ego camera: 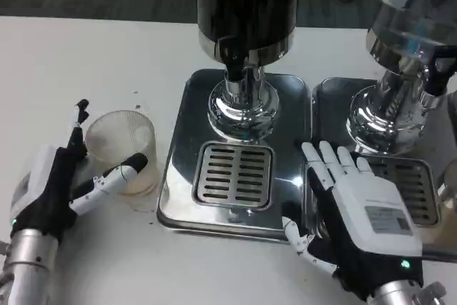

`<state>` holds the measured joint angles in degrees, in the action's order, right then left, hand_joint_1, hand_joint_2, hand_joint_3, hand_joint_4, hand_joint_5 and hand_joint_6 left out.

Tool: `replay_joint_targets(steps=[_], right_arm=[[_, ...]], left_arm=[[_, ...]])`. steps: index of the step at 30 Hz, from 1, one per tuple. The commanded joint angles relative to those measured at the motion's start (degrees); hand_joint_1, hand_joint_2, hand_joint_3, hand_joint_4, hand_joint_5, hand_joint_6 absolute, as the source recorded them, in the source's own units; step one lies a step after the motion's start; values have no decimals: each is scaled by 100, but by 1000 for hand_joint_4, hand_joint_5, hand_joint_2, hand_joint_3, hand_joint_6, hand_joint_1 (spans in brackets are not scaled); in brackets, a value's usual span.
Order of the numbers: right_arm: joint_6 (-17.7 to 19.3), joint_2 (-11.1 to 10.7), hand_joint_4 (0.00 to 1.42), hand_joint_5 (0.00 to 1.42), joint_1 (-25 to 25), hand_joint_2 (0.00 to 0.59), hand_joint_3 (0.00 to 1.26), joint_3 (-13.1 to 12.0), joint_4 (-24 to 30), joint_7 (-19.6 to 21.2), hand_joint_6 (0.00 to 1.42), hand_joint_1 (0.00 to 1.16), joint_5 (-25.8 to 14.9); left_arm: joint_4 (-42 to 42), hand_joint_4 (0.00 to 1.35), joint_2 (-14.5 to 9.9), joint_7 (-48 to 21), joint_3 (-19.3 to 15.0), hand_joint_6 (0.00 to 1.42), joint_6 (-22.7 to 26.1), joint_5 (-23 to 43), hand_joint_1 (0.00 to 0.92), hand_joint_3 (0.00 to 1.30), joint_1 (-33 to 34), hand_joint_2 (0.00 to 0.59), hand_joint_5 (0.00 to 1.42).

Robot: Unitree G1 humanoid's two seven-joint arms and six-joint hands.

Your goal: Grasp the cup under the faucet to collect the drink, then remove the cup.

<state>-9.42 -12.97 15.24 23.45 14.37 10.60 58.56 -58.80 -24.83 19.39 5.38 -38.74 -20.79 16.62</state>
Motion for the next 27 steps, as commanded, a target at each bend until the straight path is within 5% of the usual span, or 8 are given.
replay_joint_targets(steps=[1,13,27], right_arm=[[35,37,0,0,23,511,54,-1,-6,119,10,451,-27],[53,74,0,0,12,511,54,-13,-56,150,22,456,-43],[43,116,1,0,-11,511,45,1,-120,181,45,459,-71]], left_arm=[[-118,122,-42,-48,59,375,-32,-46,223,68,35,40,365],[-178,439,-71,73,99,629,-85,-99,301,384,90,70,667],[-141,724,-102,1041,87,836,-321,-425,359,642,107,90,911]])
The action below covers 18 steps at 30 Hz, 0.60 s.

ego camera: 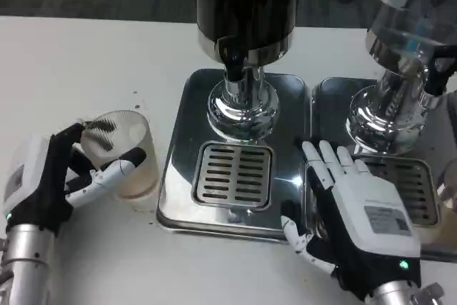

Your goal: Grasp the cup under the faucet to collect the drink, then remove the cup.

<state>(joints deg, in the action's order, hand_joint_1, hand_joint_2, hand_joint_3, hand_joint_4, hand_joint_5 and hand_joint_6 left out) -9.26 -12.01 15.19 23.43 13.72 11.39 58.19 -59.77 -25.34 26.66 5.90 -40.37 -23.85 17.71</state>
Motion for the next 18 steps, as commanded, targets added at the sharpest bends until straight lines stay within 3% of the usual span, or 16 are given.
replay_joint_targets(steps=[1,18], right_arm=[[22,27,1,0,-1,511,44,3,-56,110,45,459,-31],[-12,49,1,0,10,511,36,-24,-33,114,49,461,-27]], left_arm=[[-56,730,-49,345,35,853,-163,-133,363,654,6,88,919],[-113,767,-14,624,49,881,-247,-207,388,695,79,76,935]])
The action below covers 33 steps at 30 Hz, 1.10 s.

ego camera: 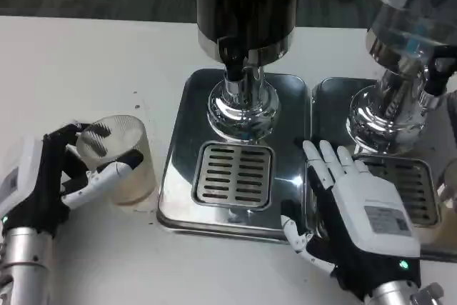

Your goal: Grasp the cup under the faucet to collect the drink, then remove the cup.

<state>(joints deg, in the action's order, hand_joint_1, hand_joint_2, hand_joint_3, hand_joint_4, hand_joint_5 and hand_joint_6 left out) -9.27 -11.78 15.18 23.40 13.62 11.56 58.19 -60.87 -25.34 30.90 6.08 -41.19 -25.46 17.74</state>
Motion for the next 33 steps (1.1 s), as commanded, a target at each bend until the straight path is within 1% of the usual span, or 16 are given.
replay_joint_targets(steps=[1,8,17,22,29,31,33], right_arm=[[-11,26,1,0,11,511,36,-23,-24,97,49,461,-28],[-25,49,1,0,25,511,35,-33,-22,113,49,461,-28],[-54,83,1,0,54,511,35,-32,-6,154,49,461,-6],[-68,99,1,0,54,511,35,-39,0,174,49,461,-6],[-126,131,1,0,34,511,35,-39,17,220,49,461,44],[-158,161,1,0,13,508,35,-35,5,264,49,463,74],[-189,191,1,0,12,506,35,-32,-4,306,50,465,92]], left_arm=[[4,767,-15,236,34,874,-174,-53,390,695,88,75,934],[108,757,-24,483,157,854,-316,-188,401,696,205,77,923],[105,742,-4,590,250,818,-461,-362,413,696,337,73,906],[62,740,79,638,284,814,-464,-476,414,696,505,73,905],[-58,749,180,580,520,813,-497,-651,414,696,853,68,905],[-114,749,192,675,692,792,-457,-862,414,696,984,67,905],[-189,749,212,736,794,790,-433,-943,414,696,1061,67,905]])
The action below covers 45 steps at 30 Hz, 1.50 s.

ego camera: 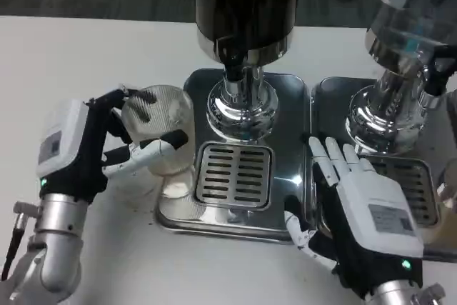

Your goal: Grasp the cup under the faucet to collect the drink, then remove the cup.

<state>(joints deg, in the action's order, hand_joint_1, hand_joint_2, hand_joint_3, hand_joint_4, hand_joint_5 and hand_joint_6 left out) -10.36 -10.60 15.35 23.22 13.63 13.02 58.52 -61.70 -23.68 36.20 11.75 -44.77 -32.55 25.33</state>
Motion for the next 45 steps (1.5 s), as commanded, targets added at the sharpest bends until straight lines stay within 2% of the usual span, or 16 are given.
replay_joint_targets(steps=[1,17,31,36,41,45], right_arm=[[-90,86,1,0,-6,505,35,-12,-11,174,50,466,67],[-232,226,0,0,111,482,34,37,35,338,50,442,112],[-255,260,0,0,91,486,34,69,28,314,50,432,98],[-258,281,0,0,96,481,34,62,12,319,40,436,74],[-232,276,0,0,87,479,34,48,-1,315,35,441,67],[-204,260,0,0,40,478,34,30,-36,293,27,443,32]], left_arm=[[-168,749,80,200,246,790,-59,-228,414,696,341,67,905],[-752,757,569,373,858,790,215,-511,410,699,928,63,905],[-784,750,703,467,1163,754,311,-650,401,702,1141,53,905],[-830,694,686,337,1202,679,308,-607,342,650,1105,50,863],[-799,653,654,337,1240,583,243,-633,195,597,1060,42,802],[-797,577,592,305,1191,516,191,-571,118,531,1015,43,757]])
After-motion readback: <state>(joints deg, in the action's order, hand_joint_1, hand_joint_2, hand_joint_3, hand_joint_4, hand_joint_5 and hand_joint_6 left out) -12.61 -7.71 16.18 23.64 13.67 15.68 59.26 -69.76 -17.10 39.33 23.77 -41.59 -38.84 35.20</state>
